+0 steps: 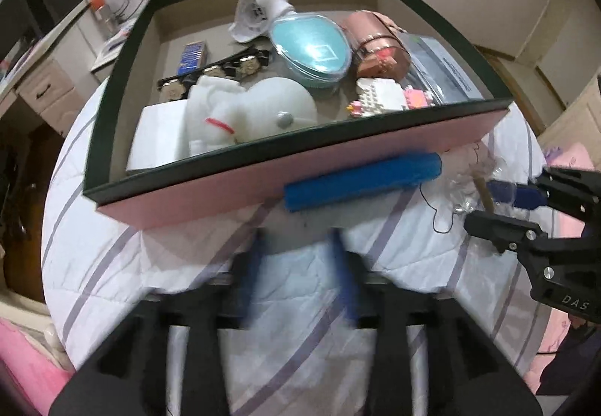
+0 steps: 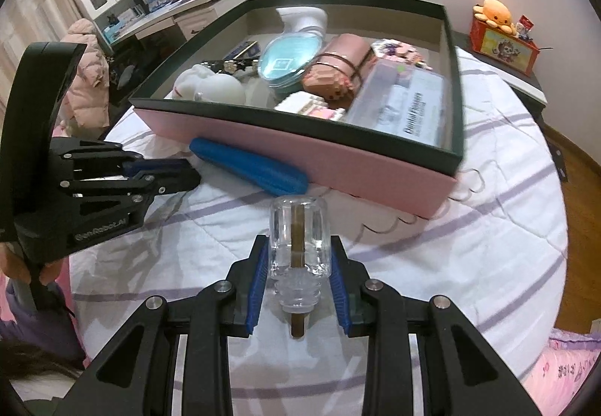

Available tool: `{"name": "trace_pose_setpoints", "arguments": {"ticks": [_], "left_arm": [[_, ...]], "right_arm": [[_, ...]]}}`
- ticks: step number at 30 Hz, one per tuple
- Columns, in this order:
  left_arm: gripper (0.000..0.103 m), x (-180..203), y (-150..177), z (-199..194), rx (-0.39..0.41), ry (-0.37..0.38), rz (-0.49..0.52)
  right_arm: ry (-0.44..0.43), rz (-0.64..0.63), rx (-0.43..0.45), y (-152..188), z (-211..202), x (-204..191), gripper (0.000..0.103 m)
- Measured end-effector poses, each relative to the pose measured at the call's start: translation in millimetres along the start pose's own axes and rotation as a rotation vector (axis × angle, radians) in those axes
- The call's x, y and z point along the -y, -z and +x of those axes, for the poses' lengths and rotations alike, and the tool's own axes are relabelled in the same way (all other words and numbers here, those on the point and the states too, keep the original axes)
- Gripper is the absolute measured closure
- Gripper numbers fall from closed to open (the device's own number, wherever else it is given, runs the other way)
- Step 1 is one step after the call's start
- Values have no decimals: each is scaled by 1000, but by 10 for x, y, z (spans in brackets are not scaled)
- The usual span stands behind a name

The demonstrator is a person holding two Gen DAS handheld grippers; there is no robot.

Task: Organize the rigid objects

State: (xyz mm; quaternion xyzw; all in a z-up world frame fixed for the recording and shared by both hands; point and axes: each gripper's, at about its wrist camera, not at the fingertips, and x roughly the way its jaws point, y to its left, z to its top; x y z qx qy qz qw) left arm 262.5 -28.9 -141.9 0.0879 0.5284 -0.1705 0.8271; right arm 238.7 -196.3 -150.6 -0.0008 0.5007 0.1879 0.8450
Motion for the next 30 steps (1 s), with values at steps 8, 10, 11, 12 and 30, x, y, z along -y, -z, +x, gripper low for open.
{"name": "trace_pose_setpoints", "arguments": {"ticks": [8, 10, 11, 12, 30], "left_arm": [[15, -116, 138, -89, 21, -15, -33], [15, -144, 141, -35, 3, -18, -41], [15, -140, 100, -18, 0, -13, -45], [14, -159, 116, -22, 1, -11, -47], [8, -558, -106, 108, 31, -43, -123]], "right_arm": [[56, 21, -14, 95, -92, 90, 71], [64, 34, -28, 90, -77, 93, 68], [73, 47, -34, 80, -75, 102, 60], [80, 55, -26, 75, -92, 111, 54], [-52, 22, -11, -384, 106, -132, 93]]}}
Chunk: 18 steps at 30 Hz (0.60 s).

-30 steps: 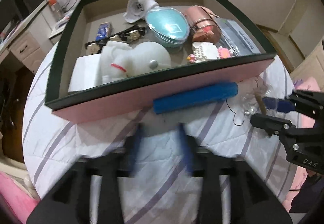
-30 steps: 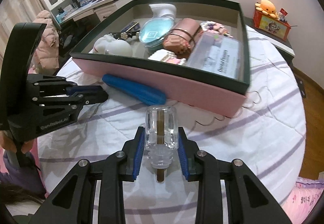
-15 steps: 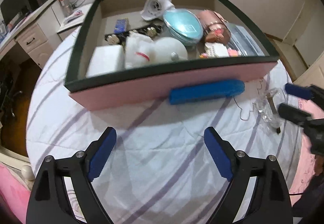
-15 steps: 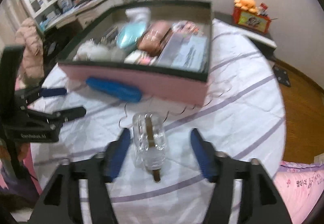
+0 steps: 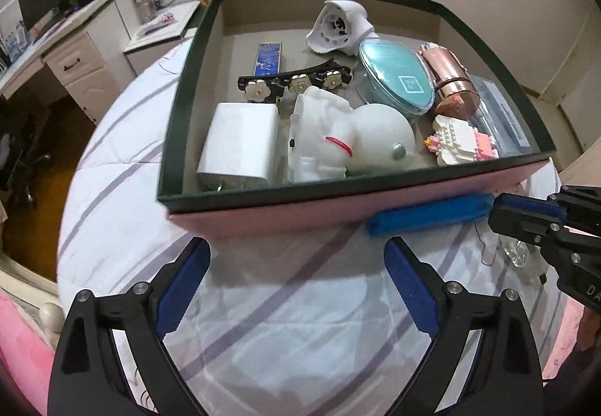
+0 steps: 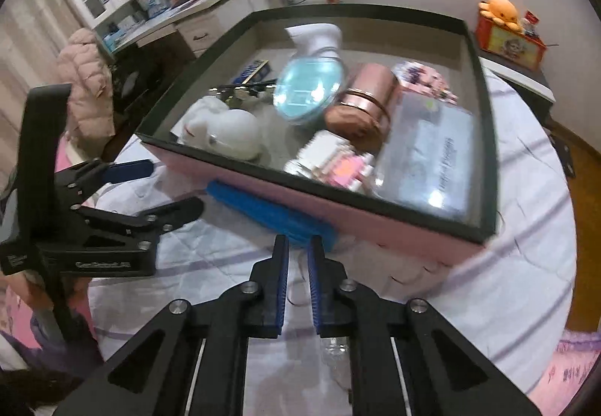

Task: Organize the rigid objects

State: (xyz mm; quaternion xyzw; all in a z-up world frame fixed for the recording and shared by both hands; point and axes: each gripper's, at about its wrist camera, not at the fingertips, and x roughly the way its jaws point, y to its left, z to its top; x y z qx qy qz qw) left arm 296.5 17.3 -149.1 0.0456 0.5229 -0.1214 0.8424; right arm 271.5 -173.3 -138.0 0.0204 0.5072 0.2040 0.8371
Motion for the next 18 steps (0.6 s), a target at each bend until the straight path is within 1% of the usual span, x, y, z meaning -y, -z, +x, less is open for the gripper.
{"name": "trace_pose_setpoints", "arguments": {"ticks": [1, 4, 6, 7, 10, 11, 14, 16, 17, 18], "left_arm": [[7, 0, -5, 17, -6, 11, -2], [7, 16, 2, 44, -17, 40, 22], [8, 56, 19, 50, -24, 70, 48], [8, 103, 13, 45, -26, 82, 66], [8, 263, -5, 42, -27, 122, 127], [8, 311, -6, 39, -23, 137, 143], [8, 413, -12, 40, -23, 208, 178], [13, 468, -16, 46, -20, 250, 207], [21, 498, -13, 39, -18, 264, 222], [22, 527, -15, 34, -17, 258, 234]], "right_arm": [[4, 1, -2, -13, 12, 6, 93], [66, 11, -6, -50, 29, 42, 93], [45, 13, -20, -49, 15, 92, 93], [57, 3, -33, -54, 45, 105, 96], [76, -29, -62, -67, 61, 85, 95], [80, -42, -84, -62, 109, 72, 95], [73, -59, -110, 8, 179, 23, 93], [45, -48, -112, 30, 212, 49, 93], [36, -46, -115, 35, 224, 56, 93], [28, -57, -112, 42, 231, 41, 93]]}}
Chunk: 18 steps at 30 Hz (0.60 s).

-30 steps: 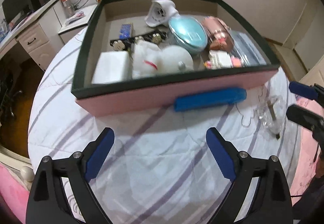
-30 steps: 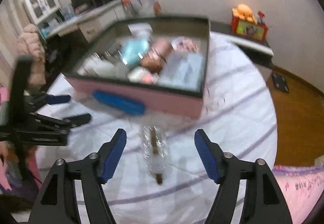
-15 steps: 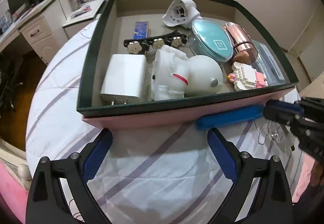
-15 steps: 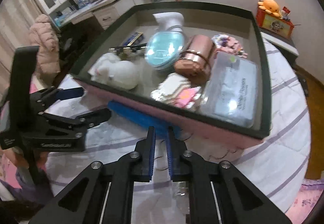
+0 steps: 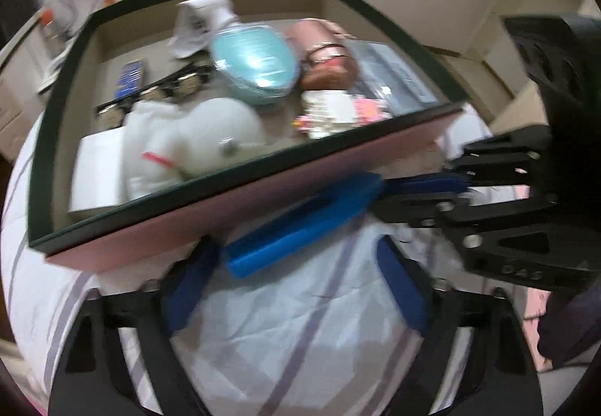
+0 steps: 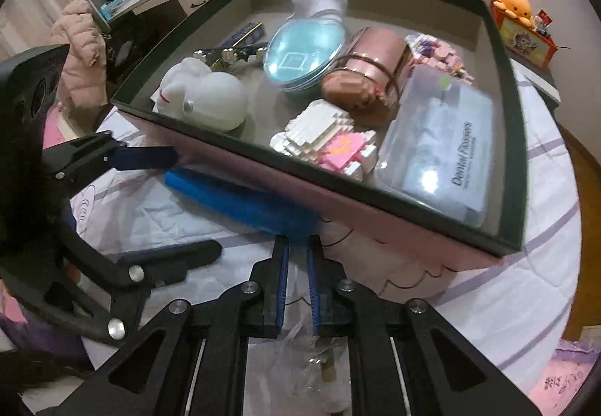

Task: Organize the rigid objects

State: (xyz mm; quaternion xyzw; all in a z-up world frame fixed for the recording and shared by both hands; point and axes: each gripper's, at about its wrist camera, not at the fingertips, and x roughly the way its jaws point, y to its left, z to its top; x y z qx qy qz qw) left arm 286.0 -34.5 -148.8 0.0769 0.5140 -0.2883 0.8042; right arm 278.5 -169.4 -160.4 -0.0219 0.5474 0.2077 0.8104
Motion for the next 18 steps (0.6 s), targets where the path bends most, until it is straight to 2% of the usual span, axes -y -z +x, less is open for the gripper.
{"name": "trace_pose_setpoints", "arguments": {"ticks": [2, 6, 9, 18], "left_arm": [[22, 16, -5, 1, 0, -16, 5], [22, -13, 39, -31, 0, 13, -29], [22, 52, 109, -44, -10, -16, -31], [21, 254, 582, -297, -30, -34, -46]], "right_arm": [[-2, -26, 4, -5, 15, -65, 91], [10, -60, 13, 23, 11, -125, 91], [-3, -68, 15, 70, -22, -153, 91], [-24, -127, 1, 285, -118, -437, 90]]}}
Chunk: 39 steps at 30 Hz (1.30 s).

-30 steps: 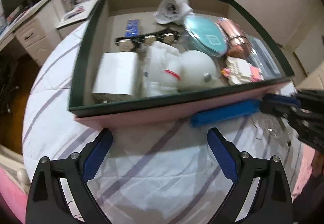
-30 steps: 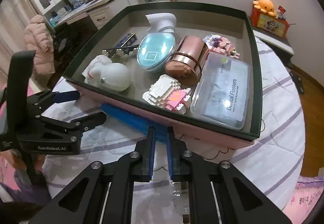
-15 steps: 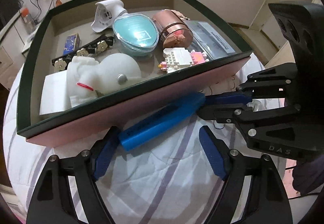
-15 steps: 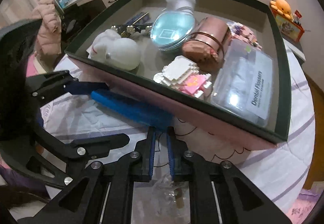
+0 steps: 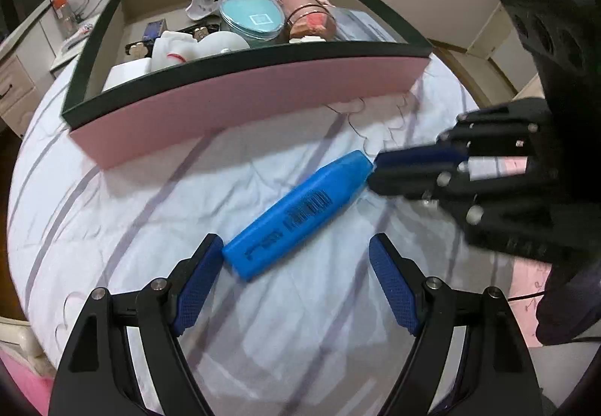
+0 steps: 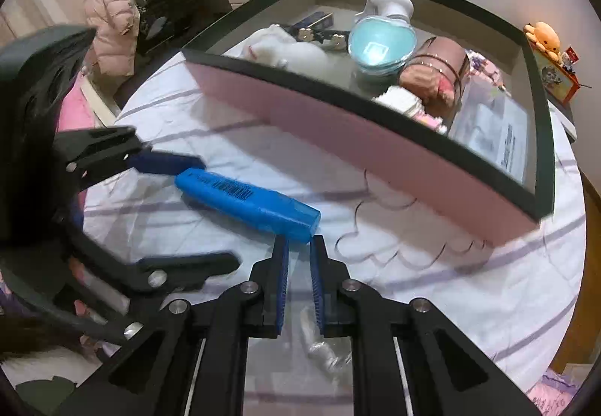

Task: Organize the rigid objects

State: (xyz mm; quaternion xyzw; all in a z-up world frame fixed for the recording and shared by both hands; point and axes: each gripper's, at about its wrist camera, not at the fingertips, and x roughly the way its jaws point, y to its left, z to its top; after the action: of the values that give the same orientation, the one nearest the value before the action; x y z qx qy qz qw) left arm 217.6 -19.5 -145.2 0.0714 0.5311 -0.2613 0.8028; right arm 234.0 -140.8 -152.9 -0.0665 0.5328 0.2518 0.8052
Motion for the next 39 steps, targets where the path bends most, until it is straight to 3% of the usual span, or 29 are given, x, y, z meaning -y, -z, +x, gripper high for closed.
{"name": "trace_pose_setpoints", "arguments": {"ticks": [3, 4, 5, 7, 8, 14, 16, 17, 19, 21, 22, 23, 26, 28, 39], "left_arm": [[20, 16, -27, -64, 20, -57, 7], [20, 16, -56, -71, 23, -67, 11], [18, 20, -75, -71, 24, -72, 17], [17, 12, -144, -40, 19, -96, 46], [16, 34, -175, -1, 12, -101, 63], [16, 112, -260, 263, -49, -86, 130], [19, 158, -258, 301, -36, -95, 160], [26, 177, -253, 301, -24, -90, 177], [44, 187, -250, 265, -15, -79, 174], [74, 138, -257, 219, -16, -64, 146], [77, 101, -263, 206, -22, -45, 128], [77, 75, -270, 204, -25, -33, 114], [77, 80, -250, 183, -27, -44, 107], [77, 98, -254, 169, -26, -43, 100], [77, 107, -230, -120, 46, -95, 49]], "right_arm": [[16, 41, 42, 74, -177, 75, 87], [32, 56, 66, 105, -276, 98, 77], [52, 67, 83, 129, -344, 133, 58], [121, 77, 116, 185, -478, 164, 37], [150, 83, 127, 235, -537, 182, 33], [197, 173, 81, 428, -491, 346, 32], [164, 184, 59, 436, -370, 339, 31], [109, 183, 57, 422, -306, 324, 31], [113, 149, 52, 395, -215, 257, 31], [104, 129, 45, 371, -107, 181, 32], [96, 130, 41, 378, -73, 166, 39], [128, 135, 55, 374, -77, 167, 49], [70, 200, 78, 379, -160, 289, 49], [116, 200, 88, 384, -204, 307, 49], [113, 176, 159, 383, -541, 232, 49]]}}
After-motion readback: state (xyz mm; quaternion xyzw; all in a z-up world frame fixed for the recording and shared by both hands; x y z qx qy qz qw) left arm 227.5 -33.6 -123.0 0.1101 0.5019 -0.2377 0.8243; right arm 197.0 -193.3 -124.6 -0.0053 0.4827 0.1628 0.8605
